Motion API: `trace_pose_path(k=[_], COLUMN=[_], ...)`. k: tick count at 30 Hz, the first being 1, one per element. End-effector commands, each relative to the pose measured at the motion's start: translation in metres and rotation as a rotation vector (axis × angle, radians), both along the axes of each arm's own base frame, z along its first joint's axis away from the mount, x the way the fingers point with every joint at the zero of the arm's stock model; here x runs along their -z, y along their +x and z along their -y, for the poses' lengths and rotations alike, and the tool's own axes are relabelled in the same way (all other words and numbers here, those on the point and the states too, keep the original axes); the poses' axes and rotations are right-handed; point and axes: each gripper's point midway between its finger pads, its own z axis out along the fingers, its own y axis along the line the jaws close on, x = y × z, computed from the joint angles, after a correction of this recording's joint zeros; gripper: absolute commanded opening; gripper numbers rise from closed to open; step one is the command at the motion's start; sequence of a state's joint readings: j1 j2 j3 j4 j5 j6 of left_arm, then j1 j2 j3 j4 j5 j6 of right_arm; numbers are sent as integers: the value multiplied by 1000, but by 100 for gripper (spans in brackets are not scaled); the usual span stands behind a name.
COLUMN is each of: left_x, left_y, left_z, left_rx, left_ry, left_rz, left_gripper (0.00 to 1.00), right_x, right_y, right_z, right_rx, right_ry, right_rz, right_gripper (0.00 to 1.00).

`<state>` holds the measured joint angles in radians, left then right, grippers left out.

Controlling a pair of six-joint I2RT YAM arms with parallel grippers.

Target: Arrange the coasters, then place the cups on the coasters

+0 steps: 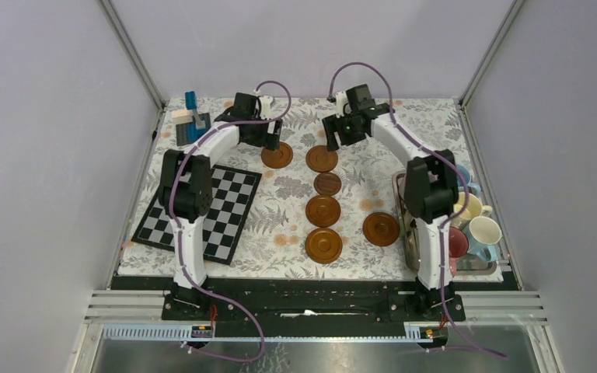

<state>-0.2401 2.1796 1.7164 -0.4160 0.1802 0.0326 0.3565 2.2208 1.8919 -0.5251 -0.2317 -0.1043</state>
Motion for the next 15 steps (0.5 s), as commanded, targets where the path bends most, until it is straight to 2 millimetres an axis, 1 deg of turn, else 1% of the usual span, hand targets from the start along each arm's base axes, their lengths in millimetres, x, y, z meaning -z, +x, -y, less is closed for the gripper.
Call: trace_pose_path(k=[1,3,4,5,6,8,11,14,15], left_x=[-101,-104,-110,-112,-112,-113,-113,-112,-111], left_y=[-14,-32,-42,-51,-58,-72,-92,-111,-118], left_z=[5,6,5,5,4,1,1,5,8], left_rx=[61,90,111,138,160,201,253,298,315], left_ry=[-75,-85,-88,-86,-75,-58,-57,-86,-102], left_rz=[158,142,148,146,149,151,115,80,71], left_gripper=[96,99,99,99,99,99,99,99,99], right_x=[-94,-96,-95,-89,-93,-90,-78,-62,-58], right_y=[-39,-67,-80,-95,-106,-131,-170,-204,-214], right_z=[10,20,26,33,37,47,63,79,83], right_rx=[-104,-147,-171,-195,-220,-280,-364,-465,-491], right_ry=[40,16,-2,-24,-37,-65,-113,-159,-171], right_rz=[100,74,64,39,42,22,-40,-102,-111], right_gripper=[77,77,77,78,78,78,79,86,87])
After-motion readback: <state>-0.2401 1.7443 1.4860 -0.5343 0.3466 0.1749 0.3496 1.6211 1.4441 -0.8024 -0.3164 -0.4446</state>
